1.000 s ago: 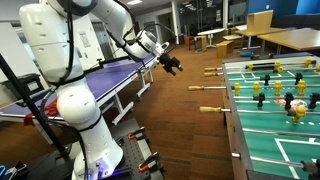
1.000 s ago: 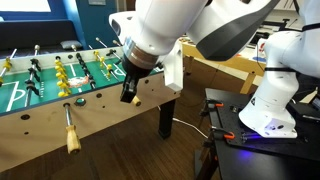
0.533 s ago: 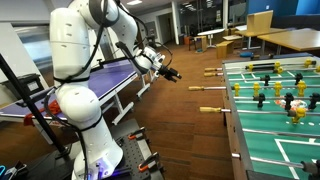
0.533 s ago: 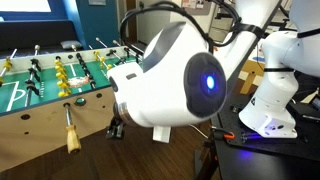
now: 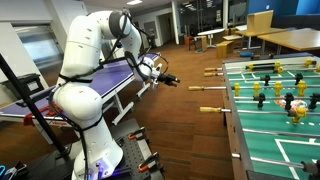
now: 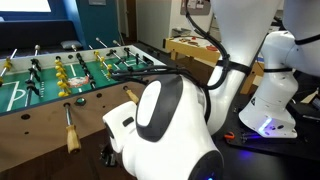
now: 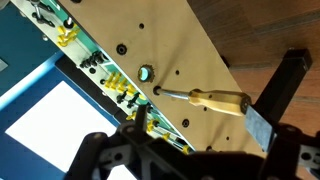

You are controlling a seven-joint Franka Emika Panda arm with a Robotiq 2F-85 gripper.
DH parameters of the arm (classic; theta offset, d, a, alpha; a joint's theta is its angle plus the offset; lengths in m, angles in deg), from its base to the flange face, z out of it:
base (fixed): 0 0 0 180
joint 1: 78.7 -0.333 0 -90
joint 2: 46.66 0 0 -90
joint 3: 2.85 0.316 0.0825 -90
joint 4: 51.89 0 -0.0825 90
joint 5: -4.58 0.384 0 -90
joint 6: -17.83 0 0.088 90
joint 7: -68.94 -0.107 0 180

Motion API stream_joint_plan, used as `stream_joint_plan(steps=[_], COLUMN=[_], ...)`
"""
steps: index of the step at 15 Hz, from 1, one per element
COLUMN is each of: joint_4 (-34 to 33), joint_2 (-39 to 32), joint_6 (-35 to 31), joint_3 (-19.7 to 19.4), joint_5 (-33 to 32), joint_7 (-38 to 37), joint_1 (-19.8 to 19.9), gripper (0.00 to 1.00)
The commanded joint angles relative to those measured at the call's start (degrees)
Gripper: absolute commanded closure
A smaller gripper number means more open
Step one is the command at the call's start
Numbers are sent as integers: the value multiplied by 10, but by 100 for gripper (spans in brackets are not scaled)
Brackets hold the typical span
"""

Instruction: Rotate the third handle of the table football slightly anticlockwise

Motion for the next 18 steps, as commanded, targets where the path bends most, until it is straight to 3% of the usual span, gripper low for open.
stream_joint_plan(steps=[1, 6, 18], joint_4=[-3, -62, -249], joint_2=[-1, -76, -274], joint_6=[3, 109, 222], joint_3=[6, -9, -8], joint_5=[-1, -63, -117], joint_7=[1, 10, -46], joint_1=[6, -24, -60], gripper=[0, 0, 0])
